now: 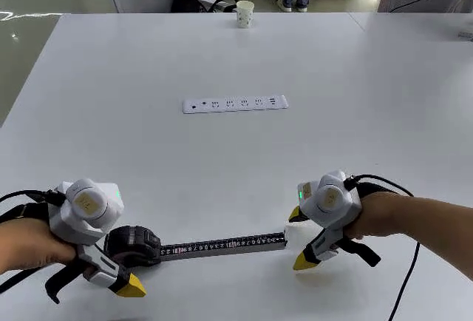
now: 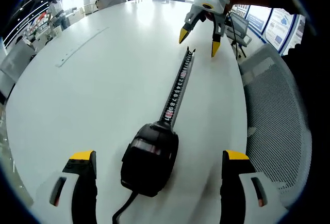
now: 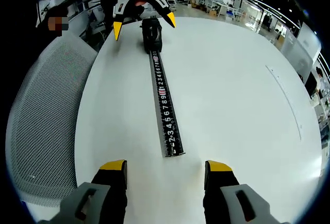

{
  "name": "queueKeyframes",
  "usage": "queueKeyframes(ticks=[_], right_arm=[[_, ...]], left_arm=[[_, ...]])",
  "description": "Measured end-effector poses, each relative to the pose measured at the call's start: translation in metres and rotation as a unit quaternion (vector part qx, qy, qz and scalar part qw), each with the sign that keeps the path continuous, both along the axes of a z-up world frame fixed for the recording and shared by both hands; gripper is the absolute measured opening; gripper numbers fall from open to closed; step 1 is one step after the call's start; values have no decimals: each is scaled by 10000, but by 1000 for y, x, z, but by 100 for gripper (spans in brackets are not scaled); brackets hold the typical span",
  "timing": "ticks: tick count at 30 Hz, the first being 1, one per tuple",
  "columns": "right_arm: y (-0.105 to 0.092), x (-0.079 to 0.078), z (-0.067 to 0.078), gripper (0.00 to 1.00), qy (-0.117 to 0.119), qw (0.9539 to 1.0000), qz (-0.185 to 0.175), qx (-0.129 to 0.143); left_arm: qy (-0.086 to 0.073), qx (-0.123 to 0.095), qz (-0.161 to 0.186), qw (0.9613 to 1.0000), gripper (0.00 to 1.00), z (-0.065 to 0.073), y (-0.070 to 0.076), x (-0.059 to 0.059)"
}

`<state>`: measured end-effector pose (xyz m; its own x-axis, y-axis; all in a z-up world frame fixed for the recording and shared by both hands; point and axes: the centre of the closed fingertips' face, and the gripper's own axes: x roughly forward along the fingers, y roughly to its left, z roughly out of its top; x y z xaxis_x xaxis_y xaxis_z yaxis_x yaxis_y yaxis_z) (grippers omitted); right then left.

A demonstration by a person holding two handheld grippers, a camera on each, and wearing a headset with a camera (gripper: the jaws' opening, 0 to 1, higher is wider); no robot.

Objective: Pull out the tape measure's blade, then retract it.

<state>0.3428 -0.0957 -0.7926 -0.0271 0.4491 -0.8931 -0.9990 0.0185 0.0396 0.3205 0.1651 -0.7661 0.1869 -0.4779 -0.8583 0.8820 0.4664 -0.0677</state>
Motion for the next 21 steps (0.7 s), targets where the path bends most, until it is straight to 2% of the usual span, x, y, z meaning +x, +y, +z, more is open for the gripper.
queueKeyframes(ticks=[6, 9, 10, 12, 15, 21], right_arm=[[3, 4, 5, 71, -49, 9993, -284, 257], [3, 4, 7, 74, -34, 9986, -387, 354], [2, 7, 8, 75, -88, 9982, -440, 392], [1, 8, 7, 82, -46, 9972, -620, 410], [-1, 8, 7, 84, -26, 9963, -712, 478], [-3, 8, 6, 95, 29, 9935, -968, 593]], left_arm=[[-7, -159, 199, 9997, 99, 2, 0, 1], [-43, -199, 245, 9995, 99, 2, 2, 2], [-83, -202, 276, 9994, 99, 2, 3, 4], [-190, -243, 407, 9987, 99, 6, 4, 9], [-148, -399, 632, 9971, 99, 10, 5, 11], [-103, -449, 808, 9957, 99, 9, 6, 8]])
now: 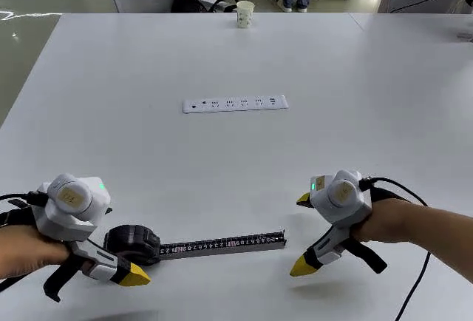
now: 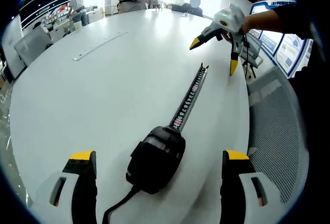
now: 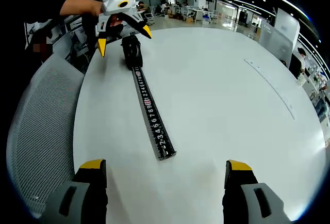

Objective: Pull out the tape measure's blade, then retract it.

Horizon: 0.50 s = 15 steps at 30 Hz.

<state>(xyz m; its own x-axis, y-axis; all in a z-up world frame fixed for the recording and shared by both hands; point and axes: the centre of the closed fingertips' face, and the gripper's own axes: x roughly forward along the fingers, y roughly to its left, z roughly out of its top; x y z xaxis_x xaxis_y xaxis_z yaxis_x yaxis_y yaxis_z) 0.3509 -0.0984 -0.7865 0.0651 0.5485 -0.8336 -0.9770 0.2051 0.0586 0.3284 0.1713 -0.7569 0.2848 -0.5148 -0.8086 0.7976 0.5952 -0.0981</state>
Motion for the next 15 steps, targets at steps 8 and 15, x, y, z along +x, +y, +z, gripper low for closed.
queueKeyframes(ticks=[8, 15], right_arm=[[-5, 6, 7, 99, -62, 9966, -709, 415], [-17, 12, 15, 99, -257, 9882, -1305, 755]], left_arm=[[-218, -291, 391, 9986, 99, 2, 2, -1], [-481, -401, 866, 9943, 99, 3, 12, -4]])
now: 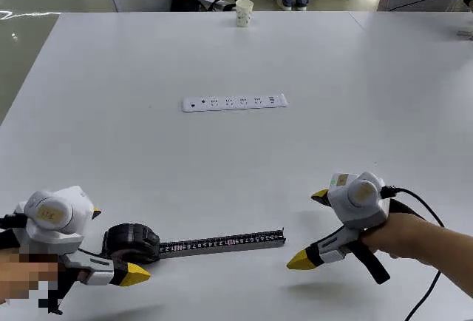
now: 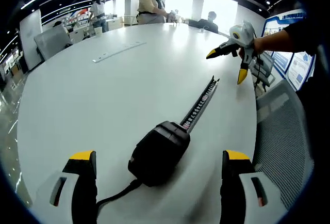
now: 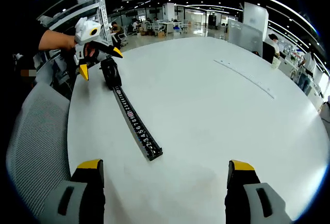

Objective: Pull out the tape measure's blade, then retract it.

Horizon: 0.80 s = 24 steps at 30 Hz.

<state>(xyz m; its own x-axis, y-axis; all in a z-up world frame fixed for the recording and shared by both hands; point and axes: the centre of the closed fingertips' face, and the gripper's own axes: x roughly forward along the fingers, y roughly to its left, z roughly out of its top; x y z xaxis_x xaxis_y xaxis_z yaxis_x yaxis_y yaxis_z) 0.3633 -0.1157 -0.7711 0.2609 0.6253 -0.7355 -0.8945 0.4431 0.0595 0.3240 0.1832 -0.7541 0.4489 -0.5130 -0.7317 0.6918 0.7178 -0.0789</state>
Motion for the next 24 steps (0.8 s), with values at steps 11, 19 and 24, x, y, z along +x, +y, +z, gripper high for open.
queueKeyframes(ticks=[11, 19, 24], right_arm=[[-14, -2, 23, 99, -413, 9961, -537, 559], [-31, -22, 26, 99, -618, 9948, -495, 638], [-46, -27, 25, 99, -615, 9936, -713, 624]], left_arm=[[-582, -403, 681, 9952, 99, 17, 15, 1], [-820, -380, 748, 9931, 99, 20, 20, -11], [-800, -373, 814, 9928, 99, 17, 24, -18]])
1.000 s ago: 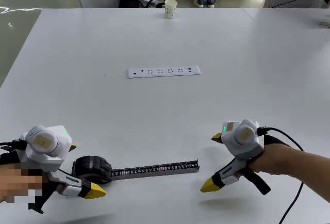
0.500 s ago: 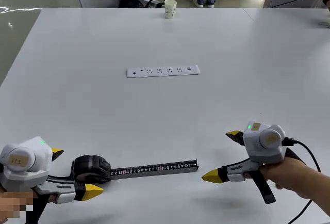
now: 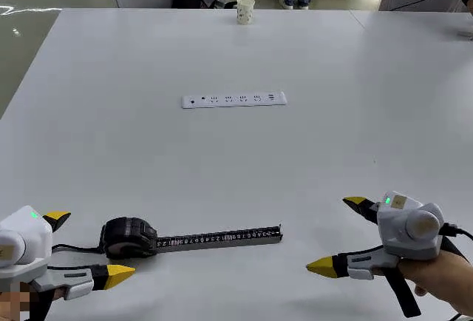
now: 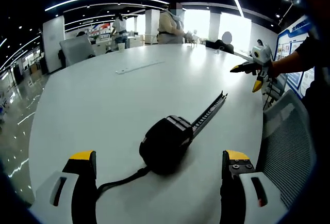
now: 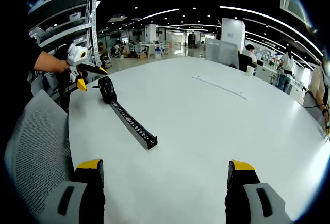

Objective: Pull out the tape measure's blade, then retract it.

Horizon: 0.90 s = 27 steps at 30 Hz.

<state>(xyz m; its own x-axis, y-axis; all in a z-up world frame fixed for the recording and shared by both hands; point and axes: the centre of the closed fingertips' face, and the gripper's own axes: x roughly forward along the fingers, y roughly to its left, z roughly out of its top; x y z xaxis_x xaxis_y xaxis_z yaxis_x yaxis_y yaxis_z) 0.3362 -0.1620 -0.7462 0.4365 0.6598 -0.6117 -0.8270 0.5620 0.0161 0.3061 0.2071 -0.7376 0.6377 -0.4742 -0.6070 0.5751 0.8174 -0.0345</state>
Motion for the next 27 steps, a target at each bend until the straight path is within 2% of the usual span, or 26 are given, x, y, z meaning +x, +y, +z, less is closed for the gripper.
queueKeyframes(ticks=[2, 3, 4, 8, 12, 14, 15, 17, 18, 20, 23, 27], right_arm=[[-6, -1, 1, 99, 44, 9999, -137, 39], [-6, -3, 2, 99, 159, 9993, -287, 180], [-8, -2, 5, 99, 144, 9988, -376, 293], [-19, -6, 4, 99, -14, 9991, -388, 149], [-28, -15, 0, 99, 52, 9990, -439, 93], [-30, -20, -1, 99, 71, 9990, -441, 89], [-32, -22, -2, 99, 66, 9990, -447, 38], [-37, -26, -4, 99, 83, 9989, -464, 18], [-39, -28, -5, 99, 114, 9988, -480, 27], [-43, -32, -7, 99, 115, 9988, -474, -49], [-46, -34, -9, 99, 178, 9984, -536, -40], [-48, -36, -9, 99, 170, 9983, -557, -36]], left_arm=[[15, -74, -7, 10000, 99, 0, -1, -3], [-8, -95, 2, 10000, 99, 0, -1, -5], [-39, -110, -8, 9999, 99, 0, -1, -7], [55, -167, 33, 9998, 99, -5, 2, -16], [103, -116, 96, 9998, 99, -10, 8, -23], [140, -182, 205, 9995, 99, -9, 11, -25], [127, -210, 241, 9994, 99, -9, 13, -25], [96, -137, 271, 9995, 99, -10, 17, -28], [67, -32, 231, 9997, 99, -11, 20, -29], [49, -7, 202, 9998, 99, -11, 20, -33], [101, -71, 239, 9996, 99, -12, 21, -36], [79, -115, 269, 9995, 99, -11, 20, -38]])
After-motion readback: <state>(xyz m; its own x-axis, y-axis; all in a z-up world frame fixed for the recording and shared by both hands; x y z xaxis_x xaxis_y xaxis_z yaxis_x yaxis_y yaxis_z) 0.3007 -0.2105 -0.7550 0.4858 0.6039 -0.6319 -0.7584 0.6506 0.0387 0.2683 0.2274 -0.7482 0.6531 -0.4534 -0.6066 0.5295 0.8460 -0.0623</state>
